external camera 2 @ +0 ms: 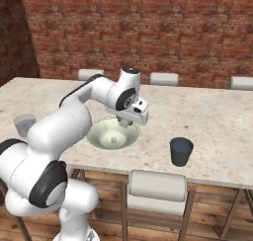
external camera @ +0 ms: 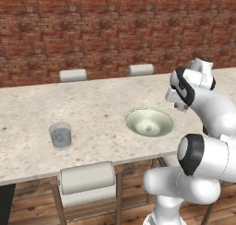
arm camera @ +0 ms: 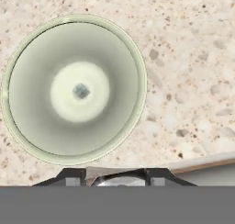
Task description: There are four ice cubes in the ice bowl. Place two ice cubes in each glass of water.
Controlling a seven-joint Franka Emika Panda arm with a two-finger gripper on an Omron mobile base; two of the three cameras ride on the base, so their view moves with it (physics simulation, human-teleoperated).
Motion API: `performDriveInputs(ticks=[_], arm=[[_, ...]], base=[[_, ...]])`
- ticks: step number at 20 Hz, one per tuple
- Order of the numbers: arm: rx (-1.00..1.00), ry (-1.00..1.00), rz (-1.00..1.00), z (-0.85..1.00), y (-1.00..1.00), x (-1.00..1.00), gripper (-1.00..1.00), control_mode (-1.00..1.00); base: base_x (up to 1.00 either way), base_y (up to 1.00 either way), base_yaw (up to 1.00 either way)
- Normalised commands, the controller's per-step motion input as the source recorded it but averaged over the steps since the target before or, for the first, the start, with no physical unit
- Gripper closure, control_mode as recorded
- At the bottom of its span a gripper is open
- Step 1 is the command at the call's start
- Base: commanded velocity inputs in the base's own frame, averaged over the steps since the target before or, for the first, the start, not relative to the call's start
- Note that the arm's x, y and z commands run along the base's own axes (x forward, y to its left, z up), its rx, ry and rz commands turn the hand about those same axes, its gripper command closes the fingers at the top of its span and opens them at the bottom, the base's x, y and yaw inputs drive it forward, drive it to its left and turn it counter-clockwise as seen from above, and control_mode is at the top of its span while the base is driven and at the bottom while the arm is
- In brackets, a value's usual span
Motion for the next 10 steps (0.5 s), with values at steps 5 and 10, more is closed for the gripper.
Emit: performDriveInputs(ticks=[5,10], arm=[[-0.17,0.05,-0.5,0.08,-0.69,-0.37,1.0,-1.0],[-0.06,0.0,-0.33,-0.05,-0.66,-0.08,1.0,-1.0]], base=[[0.0,0.0,0.0],[0.0,0.0,0.0]])
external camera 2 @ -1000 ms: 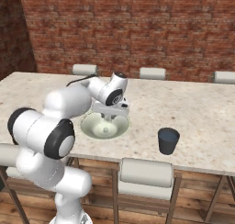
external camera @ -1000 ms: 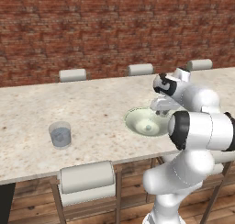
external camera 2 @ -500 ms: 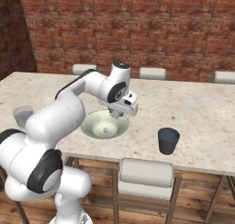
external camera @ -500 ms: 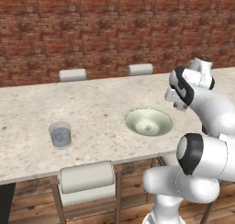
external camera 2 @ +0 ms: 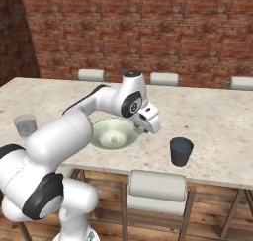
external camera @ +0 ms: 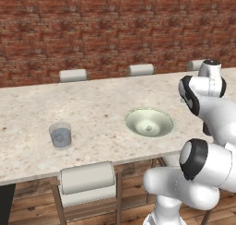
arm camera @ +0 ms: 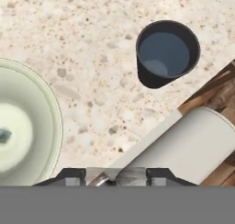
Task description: There are four ice cubes in the ice bowl. Place two ice cubes in each glass of water.
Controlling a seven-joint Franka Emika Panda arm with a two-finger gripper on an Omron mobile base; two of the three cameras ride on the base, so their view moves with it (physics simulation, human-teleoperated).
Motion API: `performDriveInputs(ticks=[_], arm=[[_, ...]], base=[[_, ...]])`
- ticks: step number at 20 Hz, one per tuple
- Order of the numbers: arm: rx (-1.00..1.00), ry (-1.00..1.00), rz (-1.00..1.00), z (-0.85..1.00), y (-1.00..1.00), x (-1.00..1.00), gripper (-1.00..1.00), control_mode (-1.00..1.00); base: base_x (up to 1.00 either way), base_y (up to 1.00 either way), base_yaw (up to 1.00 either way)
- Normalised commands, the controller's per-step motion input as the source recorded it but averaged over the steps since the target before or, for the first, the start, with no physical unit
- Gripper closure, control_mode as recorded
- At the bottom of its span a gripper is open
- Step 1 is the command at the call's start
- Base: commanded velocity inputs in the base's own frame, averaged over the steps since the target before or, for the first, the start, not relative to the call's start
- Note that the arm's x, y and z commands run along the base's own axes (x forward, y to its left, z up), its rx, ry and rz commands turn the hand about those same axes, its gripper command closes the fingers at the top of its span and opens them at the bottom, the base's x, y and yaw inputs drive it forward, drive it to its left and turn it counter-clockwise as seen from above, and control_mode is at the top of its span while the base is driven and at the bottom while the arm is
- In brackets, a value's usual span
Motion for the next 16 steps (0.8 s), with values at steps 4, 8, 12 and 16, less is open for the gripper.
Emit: performDriveInputs(ticks=[4,8,12,16], arm=[[0.0,0.0,-0.07,0.0,-0.59,0.0,1.0,-1.0],[0.0,0.01,-0.01,0.0,-0.6,0.08,1.0,-1.0],[0.0,0.03,-0.02,0.0,-0.62,0.04,1.0,-1.0],[0.0,0.02,-0.01,0.0,-0.53,0.07,1.0,-1.0]], base=[[0.0,0.0,0.0],[0.0,0.0,0.0],[0.0,0.0,0.0],[0.0,0.0,0.0]])
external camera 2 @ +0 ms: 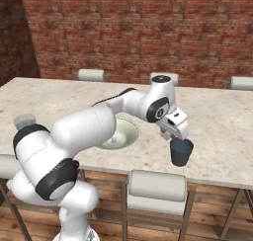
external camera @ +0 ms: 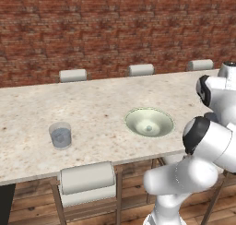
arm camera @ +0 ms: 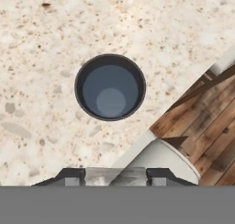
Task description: There are four ice cubes in the ice bowl. Place two ice cubes in each glass of water.
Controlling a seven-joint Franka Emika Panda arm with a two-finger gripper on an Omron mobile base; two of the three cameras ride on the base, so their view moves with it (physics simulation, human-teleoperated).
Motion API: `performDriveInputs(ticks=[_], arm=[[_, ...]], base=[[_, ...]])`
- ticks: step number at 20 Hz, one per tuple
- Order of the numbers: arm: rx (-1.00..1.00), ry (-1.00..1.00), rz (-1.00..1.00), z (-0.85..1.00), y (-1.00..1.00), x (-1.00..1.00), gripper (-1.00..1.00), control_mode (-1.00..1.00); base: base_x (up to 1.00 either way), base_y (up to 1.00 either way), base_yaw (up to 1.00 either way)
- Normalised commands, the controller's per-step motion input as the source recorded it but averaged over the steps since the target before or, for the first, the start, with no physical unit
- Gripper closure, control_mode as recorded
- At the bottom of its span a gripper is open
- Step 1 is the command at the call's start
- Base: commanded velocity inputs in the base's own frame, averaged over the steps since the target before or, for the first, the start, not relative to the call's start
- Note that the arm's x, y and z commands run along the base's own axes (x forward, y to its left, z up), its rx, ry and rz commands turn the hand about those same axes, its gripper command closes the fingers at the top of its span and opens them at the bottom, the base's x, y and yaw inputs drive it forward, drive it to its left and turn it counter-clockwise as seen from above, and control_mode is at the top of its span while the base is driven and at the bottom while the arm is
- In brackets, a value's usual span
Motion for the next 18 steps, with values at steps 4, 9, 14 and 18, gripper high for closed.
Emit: performDriveInputs(ticks=[4,9,14,18], arm=[[0.02,0.01,0.0,0.0,-0.27,0.15,1.0,-1.0],[0.02,0.0,0.0,-0.06,-0.01,0.25,1.0,-1.0],[0.0,0.0,0.0,-0.27,0.0,0.2,1.0,-1.0],[0.0,0.0,0.0,-0.36,-0.13,0.07,1.0,-1.0]], base=[[0.0,0.0,0.0],[0.0,0.0,0.0],[0.0,0.0,0.0],[0.0,0.0,0.0]])
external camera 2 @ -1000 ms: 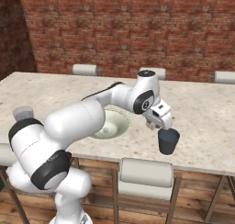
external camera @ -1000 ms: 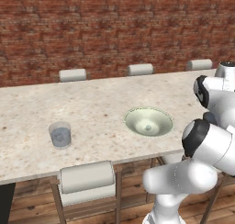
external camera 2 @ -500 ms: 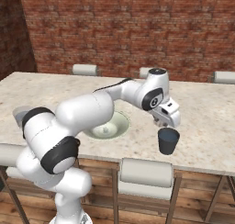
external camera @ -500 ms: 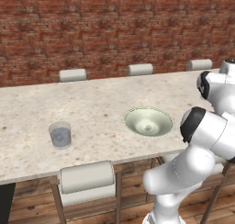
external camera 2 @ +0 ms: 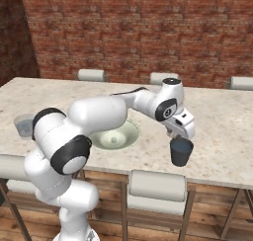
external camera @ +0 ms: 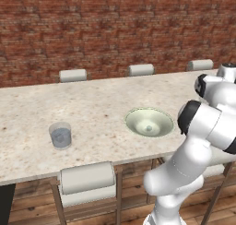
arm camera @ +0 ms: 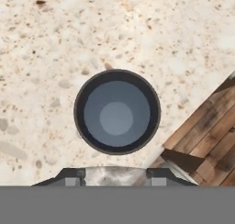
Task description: There are four ice cubes in the ice bowl. Place two ice cubes in each glass of water.
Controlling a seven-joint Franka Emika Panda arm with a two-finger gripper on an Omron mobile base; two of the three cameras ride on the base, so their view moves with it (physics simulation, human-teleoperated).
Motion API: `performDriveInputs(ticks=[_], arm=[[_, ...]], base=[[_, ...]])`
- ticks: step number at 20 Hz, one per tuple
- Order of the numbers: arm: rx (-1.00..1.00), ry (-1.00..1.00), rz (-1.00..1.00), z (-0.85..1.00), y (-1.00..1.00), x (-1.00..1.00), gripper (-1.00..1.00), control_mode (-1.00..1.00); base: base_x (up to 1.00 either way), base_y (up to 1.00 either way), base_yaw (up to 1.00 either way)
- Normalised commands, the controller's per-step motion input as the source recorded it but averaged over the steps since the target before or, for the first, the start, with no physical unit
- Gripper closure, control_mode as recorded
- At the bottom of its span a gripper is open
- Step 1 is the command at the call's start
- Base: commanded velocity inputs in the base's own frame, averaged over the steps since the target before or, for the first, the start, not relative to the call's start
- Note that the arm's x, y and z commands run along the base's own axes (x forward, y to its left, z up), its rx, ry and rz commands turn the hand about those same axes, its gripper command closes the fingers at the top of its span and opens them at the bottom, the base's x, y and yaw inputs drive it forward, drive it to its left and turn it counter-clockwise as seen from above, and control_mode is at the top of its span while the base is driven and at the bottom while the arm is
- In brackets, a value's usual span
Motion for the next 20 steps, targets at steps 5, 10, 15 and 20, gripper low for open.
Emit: performDriveInputs(ticks=[5,10,15,20], arm=[[0.01,0.0,0.0,-0.19,-0.3,0.0,1.0,-1.0],[0.0,0.0,0.0,-0.17,-0.06,0.0,1.0,-1.0],[0.0,0.0,0.0,-0.07,0.0,0.0,1.0,-1.0],[0.0,0.0,0.0,-0.21,0.0,0.0,1.0,-1.0]], base=[[0.0,0.0,0.0],[0.0,0.0,0.0],[0.0,0.0,0.0],[0.0,0.0,0.0]])
